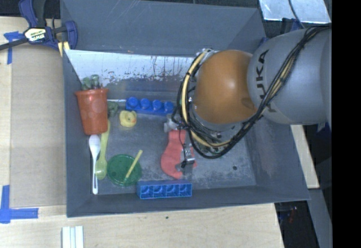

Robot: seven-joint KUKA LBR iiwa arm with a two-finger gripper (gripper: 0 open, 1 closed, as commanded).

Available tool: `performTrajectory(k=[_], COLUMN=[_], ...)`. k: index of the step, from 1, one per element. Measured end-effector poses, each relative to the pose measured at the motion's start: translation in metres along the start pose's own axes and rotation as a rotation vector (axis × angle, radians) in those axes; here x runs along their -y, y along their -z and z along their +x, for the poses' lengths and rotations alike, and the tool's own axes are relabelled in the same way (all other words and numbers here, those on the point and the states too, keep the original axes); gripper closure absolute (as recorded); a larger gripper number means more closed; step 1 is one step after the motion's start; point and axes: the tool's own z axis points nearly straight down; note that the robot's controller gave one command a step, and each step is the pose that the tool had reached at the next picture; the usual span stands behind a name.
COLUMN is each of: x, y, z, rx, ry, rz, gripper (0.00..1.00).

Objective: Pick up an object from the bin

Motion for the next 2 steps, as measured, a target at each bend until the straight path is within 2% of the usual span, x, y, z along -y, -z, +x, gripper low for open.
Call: performTrajectory(k=[1,2], x=[0.019,-0.018], y=[-0.007,-0.02], z=[-0.022,-0.01], rx=[0.006,-0.006], ry=[0.421,0.552], rz=[0.002,-0.005], gripper=[0.0,0.0])
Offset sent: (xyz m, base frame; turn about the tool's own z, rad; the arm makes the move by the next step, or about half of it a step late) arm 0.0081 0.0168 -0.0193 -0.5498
